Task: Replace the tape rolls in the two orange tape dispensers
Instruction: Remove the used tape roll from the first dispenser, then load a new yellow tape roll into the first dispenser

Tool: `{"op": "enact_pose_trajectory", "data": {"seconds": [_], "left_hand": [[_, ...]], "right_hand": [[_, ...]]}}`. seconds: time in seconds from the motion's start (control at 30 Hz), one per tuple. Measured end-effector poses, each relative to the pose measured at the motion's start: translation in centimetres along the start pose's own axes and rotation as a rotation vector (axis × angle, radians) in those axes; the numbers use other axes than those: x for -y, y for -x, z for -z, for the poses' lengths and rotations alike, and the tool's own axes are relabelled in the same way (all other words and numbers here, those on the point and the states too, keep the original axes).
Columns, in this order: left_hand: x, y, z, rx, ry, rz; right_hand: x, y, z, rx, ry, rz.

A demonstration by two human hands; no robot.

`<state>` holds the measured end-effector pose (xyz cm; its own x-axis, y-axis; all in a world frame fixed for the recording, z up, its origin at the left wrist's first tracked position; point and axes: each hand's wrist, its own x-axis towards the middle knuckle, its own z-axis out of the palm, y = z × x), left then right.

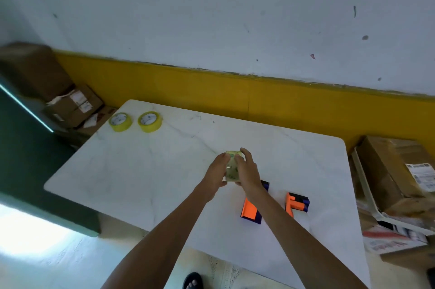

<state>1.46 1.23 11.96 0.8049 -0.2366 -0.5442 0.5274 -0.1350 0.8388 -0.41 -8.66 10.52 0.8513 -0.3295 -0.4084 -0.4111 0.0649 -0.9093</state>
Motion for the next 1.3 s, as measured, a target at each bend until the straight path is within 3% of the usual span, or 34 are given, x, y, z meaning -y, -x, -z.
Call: {"op": "enact_pose_trajectory", "data": {"seconds": [0.33,0.87,1.3], "left_hand": [[-0.6,2.0,8.8,-0.108,0.050,-0.096],[-2.1,1.5,31.1,-0.163,0.177,-0.130],[-2.8,-3.6,36.2,-0.072,0.106,-0.079]], "right_hand": [[1.7,1.7,-8.4,0.114,0.017,0.030],[4.7,4.2,-29.9,0.153,-0.079,0.009],[3.8,-1.1,-34.4,0.127,-0.089,-0.025]]}}
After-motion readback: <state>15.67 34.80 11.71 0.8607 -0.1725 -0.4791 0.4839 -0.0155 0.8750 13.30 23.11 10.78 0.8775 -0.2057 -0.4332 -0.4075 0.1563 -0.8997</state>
